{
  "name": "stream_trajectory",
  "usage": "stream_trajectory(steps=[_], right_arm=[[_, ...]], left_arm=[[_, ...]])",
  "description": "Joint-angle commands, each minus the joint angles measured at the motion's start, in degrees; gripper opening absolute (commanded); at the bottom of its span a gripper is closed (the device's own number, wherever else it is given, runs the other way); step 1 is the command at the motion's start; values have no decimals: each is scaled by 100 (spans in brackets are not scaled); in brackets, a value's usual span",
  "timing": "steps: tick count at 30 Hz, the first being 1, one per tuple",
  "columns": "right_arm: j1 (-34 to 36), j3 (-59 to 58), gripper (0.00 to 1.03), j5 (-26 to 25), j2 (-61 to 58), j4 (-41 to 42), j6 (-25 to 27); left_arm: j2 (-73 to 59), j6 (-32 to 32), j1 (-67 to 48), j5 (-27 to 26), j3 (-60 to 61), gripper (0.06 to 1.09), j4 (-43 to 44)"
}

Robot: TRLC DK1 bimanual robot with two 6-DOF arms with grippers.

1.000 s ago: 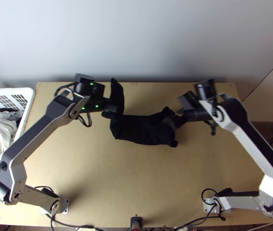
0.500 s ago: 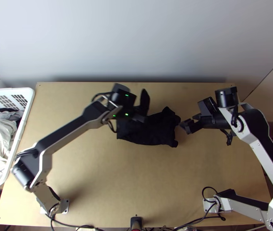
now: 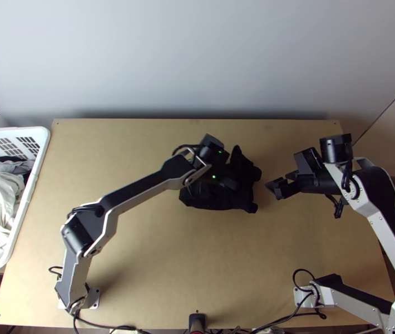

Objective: Fold the t-shirt

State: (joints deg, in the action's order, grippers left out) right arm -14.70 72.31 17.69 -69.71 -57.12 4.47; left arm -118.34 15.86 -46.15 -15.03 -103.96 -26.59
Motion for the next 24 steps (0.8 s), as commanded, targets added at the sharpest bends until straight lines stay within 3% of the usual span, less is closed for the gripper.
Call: stream_trajectory(steps=[1, 5, 6, 11, 13, 20, 24], right_arm=[[81, -156, 98, -3, 125, -9, -8], [108, -341, 98, -3, 239, -9, -16], [108, -367, 98, -3, 256, -9, -16], [108, -385, 98, -12, 248, -1, 28], [108, -402, 98, -3, 177, 17, 54], [-314, -297, 98, -3, -359, 386, 28], [-859, 204, 98, -3, -1036, 562, 45]], left_arm=[[-655, -39, -236, 9, -247, 9, -4], [-918, -39, -298, 9, -511, 10, -48], [-927, -48, -316, 9, -555, 14, -66], [-628, -285, -263, -27, -792, 82, -619], [-321, -303, -96, -27, -854, 100, -936], [725, -751, 853, -27, -634, 102, -2193], [1217, -1014, 1477, -27, 271, 102, -2245]])
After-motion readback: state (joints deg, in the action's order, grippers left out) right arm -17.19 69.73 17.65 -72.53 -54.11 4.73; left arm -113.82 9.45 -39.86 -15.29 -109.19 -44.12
